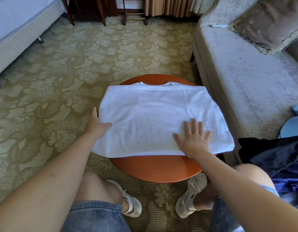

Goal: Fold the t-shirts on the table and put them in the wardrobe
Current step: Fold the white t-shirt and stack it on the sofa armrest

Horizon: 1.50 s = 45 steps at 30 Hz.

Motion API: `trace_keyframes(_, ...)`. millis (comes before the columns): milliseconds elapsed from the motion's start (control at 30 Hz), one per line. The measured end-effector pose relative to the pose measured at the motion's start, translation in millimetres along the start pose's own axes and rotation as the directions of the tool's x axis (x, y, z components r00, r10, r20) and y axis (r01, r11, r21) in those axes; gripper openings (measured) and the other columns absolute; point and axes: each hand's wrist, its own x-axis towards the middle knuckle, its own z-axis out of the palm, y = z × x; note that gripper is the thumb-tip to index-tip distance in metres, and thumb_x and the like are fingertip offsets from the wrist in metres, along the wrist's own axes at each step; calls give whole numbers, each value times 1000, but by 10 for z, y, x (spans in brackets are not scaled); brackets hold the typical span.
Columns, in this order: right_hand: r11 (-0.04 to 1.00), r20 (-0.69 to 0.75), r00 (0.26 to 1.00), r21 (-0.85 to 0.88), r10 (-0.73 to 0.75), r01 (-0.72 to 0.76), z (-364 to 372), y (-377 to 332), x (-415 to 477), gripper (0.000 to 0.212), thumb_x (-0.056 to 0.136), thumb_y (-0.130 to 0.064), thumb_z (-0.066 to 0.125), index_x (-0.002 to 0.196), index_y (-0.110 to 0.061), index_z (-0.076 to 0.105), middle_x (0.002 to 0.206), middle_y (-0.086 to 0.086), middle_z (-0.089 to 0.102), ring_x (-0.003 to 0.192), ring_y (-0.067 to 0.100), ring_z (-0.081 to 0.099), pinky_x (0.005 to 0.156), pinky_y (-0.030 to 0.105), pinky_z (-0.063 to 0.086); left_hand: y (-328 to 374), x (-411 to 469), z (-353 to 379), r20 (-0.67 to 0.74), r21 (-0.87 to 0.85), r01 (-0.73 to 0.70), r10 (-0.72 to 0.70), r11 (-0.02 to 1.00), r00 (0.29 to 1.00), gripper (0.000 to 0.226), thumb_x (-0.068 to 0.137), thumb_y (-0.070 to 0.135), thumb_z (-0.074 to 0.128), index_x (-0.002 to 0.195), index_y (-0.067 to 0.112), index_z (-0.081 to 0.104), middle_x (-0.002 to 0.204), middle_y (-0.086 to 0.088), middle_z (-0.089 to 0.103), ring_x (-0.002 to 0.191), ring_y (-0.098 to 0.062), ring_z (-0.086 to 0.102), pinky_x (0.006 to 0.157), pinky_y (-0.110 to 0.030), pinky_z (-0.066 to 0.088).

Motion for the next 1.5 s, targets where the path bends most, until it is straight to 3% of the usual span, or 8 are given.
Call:
trace_keyframes(267,996,-51,994,16,-92,93,-91,-247,270,82,89,-75,18,155,-28,5,163,3,-12,149,28,-13,117,58,-2,-83,161,-82,126,97,-164,151,982,980,57,95,5,52,147,26,42,154,-3,34,134,-24,42,91,-24,38)
trace_keyframes(433,989,16,991,-59,-132,133,-56,-367,363,82,86,-78,8,154,-33,-2,163,2,-15,149,27,-15,117,60,-2,-169,242,-105,68,26,-150,148,988,987,34,96,5,48,119,22,67,145,-5,46,109,-21,52,83,-28,44)
trace_keyframes(767,990,44,992,-66,-122,125,-26,-792,387,81,89,-76,10,155,-31,-4,162,6,-18,148,31,-17,116,61,-4,-123,316,-534,164,-307,-6,60,952,985,42,92,3,60,131,18,60,145,-8,47,132,-22,45,99,-30,39)
trace_keyframes(967,978,131,970,-16,-206,210,-106,-1139,331,84,90,-75,23,155,-30,-3,161,7,-20,148,33,-17,115,61,-5,170,191,-847,170,-491,-11,109,871,979,47,93,-4,53,136,16,55,127,-9,60,107,-22,62,82,-33,51)
trace_keyframes(1100,962,13,987,226,-159,152,-314,-995,271,72,95,-56,46,155,-26,18,163,3,7,150,25,5,119,53,5,555,34,-794,205,-540,-73,215,838,955,48,94,-5,51,136,17,54,127,-7,57,113,-19,59,86,-30,50)
trace_keyframes(1233,755,-129,990,655,62,38,-454,-498,246,53,96,-30,57,145,-18,43,144,6,48,127,25,50,101,34,43,973,-155,-453,282,-448,-153,302,881,911,55,91,-6,55,138,22,52,134,-3,52,122,-19,51,90,-29,48)
trace_keyframes(1367,521,-76,979,853,191,-35,-512,11,209,45,99,-24,51,143,-18,45,114,2,65,90,18,64,76,28,51,1333,-398,4,433,-198,-176,247,964,867,42,86,-1,60,117,27,57,108,-4,49,82,-24,53,73,-35,37)
trace_keyframes(1500,329,94,982,933,165,-145,-430,274,176,52,101,-45,43,146,-19,39,103,0,64,81,18,66,67,26,56,1621,-598,507,499,-25,-161,152,987,853,76,81,5,66,147,28,37,107,7,55,76,-27,56,59,-30,35)
